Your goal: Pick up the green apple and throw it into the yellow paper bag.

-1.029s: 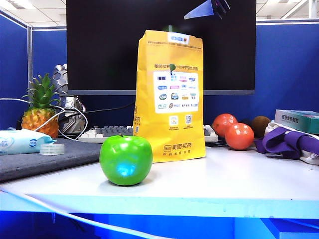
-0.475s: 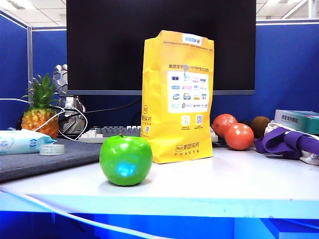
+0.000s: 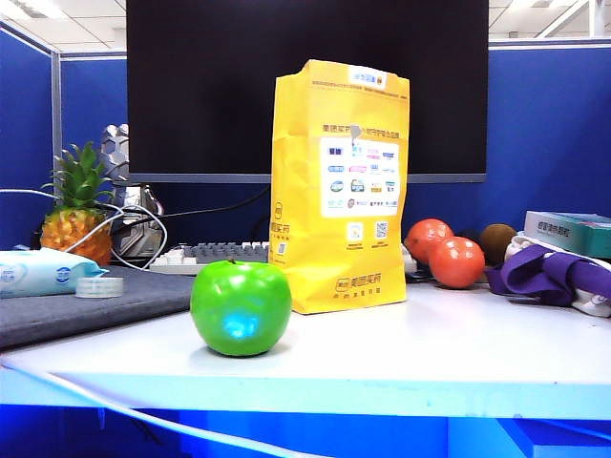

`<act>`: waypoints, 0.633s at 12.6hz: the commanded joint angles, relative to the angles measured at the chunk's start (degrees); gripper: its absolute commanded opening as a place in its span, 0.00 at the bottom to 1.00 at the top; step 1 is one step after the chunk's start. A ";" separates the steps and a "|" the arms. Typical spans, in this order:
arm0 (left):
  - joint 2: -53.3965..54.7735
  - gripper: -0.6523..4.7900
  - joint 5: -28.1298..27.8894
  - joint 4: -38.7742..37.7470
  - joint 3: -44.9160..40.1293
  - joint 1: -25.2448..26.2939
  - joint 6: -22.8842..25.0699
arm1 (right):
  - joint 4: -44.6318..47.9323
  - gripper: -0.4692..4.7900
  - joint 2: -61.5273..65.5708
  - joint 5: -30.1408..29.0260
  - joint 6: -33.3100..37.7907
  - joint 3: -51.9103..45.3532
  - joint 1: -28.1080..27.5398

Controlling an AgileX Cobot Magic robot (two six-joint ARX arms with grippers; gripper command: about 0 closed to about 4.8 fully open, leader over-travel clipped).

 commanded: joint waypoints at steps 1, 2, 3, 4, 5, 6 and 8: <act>-3.69 1.00 3.78 -2.64 -4.04 0.02 -1.27 | 4.31 1.00 -12.17 20.24 -0.22 -14.86 6.58; -4.50 1.00 3.61 -3.45 -5.38 0.02 -2.56 | 8.72 1.00 -17.57 24.70 2.08 -23.71 9.53; -4.61 1.00 3.26 -3.32 -6.88 0.02 -2.47 | 13.86 1.00 -21.62 28.06 2.25 -31.95 10.62; -4.55 1.00 1.62 -3.26 -8.20 0.02 -1.90 | 21.11 1.00 -25.55 30.73 2.45 -41.72 10.49; -4.26 1.00 0.50 -3.54 -9.70 0.02 -0.31 | 30.69 1.00 -28.17 31.19 2.38 -51.98 10.49; -4.02 1.00 0.42 -3.56 -10.91 0.02 0.46 | 39.43 1.00 -28.68 32.09 2.32 -59.69 10.49; -3.23 1.00 -2.86 -4.24 -11.45 0.02 -0.39 | 45.24 1.00 -28.15 34.77 2.10 -68.41 10.51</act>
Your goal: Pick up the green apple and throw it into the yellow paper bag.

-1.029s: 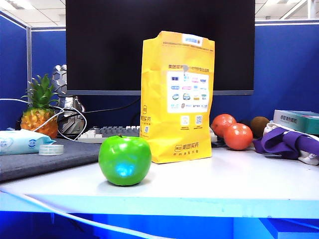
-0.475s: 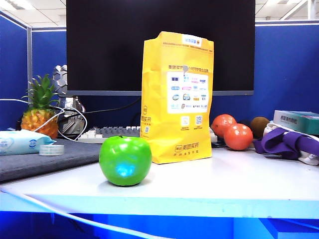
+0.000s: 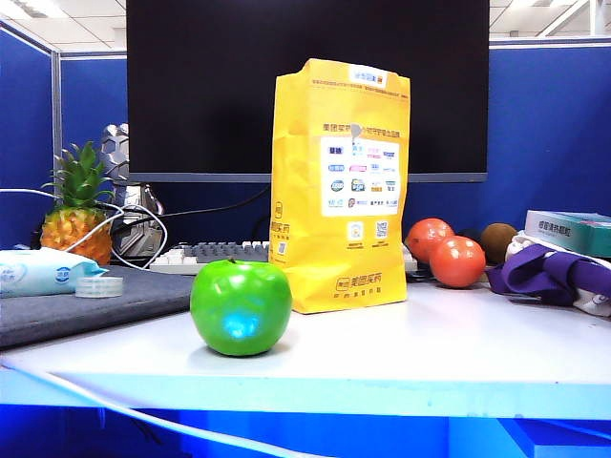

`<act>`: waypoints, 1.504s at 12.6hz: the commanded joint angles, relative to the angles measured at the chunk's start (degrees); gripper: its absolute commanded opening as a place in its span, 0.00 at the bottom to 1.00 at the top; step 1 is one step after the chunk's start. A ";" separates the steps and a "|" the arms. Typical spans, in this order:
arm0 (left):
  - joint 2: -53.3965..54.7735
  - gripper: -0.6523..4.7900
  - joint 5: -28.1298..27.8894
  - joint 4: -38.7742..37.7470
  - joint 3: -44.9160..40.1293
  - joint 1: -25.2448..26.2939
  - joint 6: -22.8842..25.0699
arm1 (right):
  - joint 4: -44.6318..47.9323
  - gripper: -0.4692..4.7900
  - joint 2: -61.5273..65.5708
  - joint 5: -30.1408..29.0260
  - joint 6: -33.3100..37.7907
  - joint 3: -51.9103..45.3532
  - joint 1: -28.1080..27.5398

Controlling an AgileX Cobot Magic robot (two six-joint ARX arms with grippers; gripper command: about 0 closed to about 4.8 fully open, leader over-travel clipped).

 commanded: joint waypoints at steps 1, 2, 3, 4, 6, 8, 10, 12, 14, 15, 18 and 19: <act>0.42 1.00 -3.02 0.74 0.02 0.04 -1.97 | 8.61 1.00 0.04 2.73 2.71 -7.34 0.07; 0.57 1.00 -1.88 2.43 0.00 0.04 -4.33 | 11.63 1.00 0.11 4.02 5.97 -8.50 -0.24; 1.22 1.00 -0.39 4.31 0.00 0.04 -9.29 | 17.73 1.00 1.03 4.90 9.64 -9.79 -2.25; 1.70 1.00 2.99 5.81 -0.39 0.04 -13.20 | 21.29 1.00 2.05 4.90 14.58 -10.58 -5.14; 2.03 0.96 7.28 12.33 -3.93 0.04 -13.94 | 22.62 1.00 5.05 2.14 18.03 -10.84 -10.49; 2.93 0.96 1.20 19.17 -9.40 0.04 -11.98 | 20.98 1.00 7.26 3.39 18.21 -10.82 -12.09; 3.74 0.96 -3.30 17.84 -12.13 0.04 -13.35 | 17.22 1.00 7.63 3.37 18.21 -10.84 -12.07; 3.67 0.96 -2.78 5.73 -12.13 0.04 -14.86 | 12.04 1.00 7.65 3.37 18.21 -10.84 -12.07; 3.67 0.96 -2.78 1.53 -12.13 0.04 -14.86 | 10.86 1.00 7.65 3.39 18.21 -10.84 -12.07; 1.14 0.96 -3.19 0.37 -12.35 -1.11 -14.88 | 10.73 1.00 5.70 2.78 18.21 -12.55 -12.02; -10.56 0.96 -3.21 0.66 -15.54 -0.79 -14.88 | 5.81 1.00 -7.91 2.73 18.18 -19.71 -12.44; -19.54 0.96 -0.94 11.47 -24.90 3.69 -14.88 | 4.28 1.00 -18.99 2.56 18.21 -24.46 -17.29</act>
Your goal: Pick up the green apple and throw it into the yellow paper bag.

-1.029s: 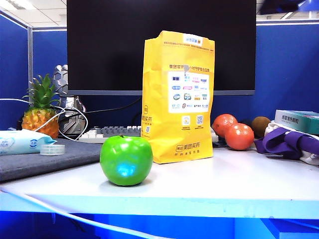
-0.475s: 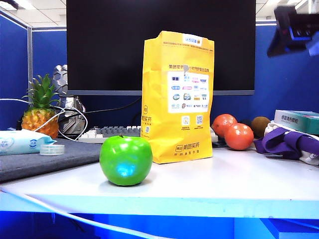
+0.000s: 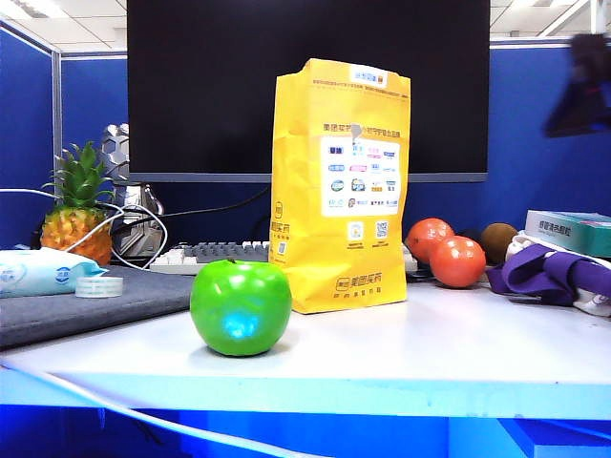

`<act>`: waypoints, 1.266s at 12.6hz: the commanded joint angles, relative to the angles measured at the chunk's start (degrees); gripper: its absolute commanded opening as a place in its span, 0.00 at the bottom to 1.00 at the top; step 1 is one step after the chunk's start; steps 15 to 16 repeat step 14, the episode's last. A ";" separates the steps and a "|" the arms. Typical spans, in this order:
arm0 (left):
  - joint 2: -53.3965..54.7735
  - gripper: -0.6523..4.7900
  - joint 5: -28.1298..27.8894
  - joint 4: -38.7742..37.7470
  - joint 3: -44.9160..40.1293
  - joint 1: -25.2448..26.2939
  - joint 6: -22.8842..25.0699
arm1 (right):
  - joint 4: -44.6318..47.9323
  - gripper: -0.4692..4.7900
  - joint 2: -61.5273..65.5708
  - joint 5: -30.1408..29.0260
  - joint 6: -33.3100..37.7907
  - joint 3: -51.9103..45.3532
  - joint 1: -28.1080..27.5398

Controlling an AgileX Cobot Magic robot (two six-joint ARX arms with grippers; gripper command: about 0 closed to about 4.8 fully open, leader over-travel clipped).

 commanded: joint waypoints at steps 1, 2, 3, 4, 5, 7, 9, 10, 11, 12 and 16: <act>-12.02 0.96 2.25 12.15 -11.54 5.46 -0.11 | -2.60 1.00 -15.96 -0.07 0.28 -6.51 -7.26; -14.40 0.96 2.32 12.20 -13.75 6.32 -0.13 | -2.62 1.00 -19.23 -0.02 0.26 -8.48 -9.70; -15.34 0.96 2.47 12.57 -15.56 6.73 -0.13 | -2.69 1.00 -22.97 0.15 0.28 -10.75 -12.07; -15.34 0.96 2.54 12.24 -16.15 6.84 -0.13 | -3.87 1.00 -26.45 -0.04 0.28 -12.31 -13.77; -15.34 0.96 2.60 12.83 -16.98 6.84 -0.11 | -3.87 1.00 -28.33 0.66 0.26 -13.62 -14.51; -15.34 0.96 2.69 13.07 -19.45 6.84 -0.13 | -5.66 1.00 -31.30 0.79 0.26 -15.54 -15.06; -15.34 0.96 2.69 13.11 -21.53 6.84 -0.13 | -8.90 1.00 -32.02 0.79 0.26 -15.54 -14.93; -15.34 0.96 2.64 13.05 -22.71 6.84 -0.13 | -9.14 1.00 -32.02 0.79 0.26 -15.54 -14.88; -15.34 0.96 2.71 6.19 -23.71 6.82 -0.13 | -9.09 1.00 -32.02 0.76 0.26 -15.54 -14.88; -15.34 0.96 2.71 3.85 -23.71 6.82 -0.13 | -9.09 1.00 -32.02 0.79 0.26 -15.54 -14.88; -15.34 0.96 2.71 2.10 -23.71 6.82 -0.13 | -9.09 1.00 -32.02 0.76 0.26 -15.54 -14.88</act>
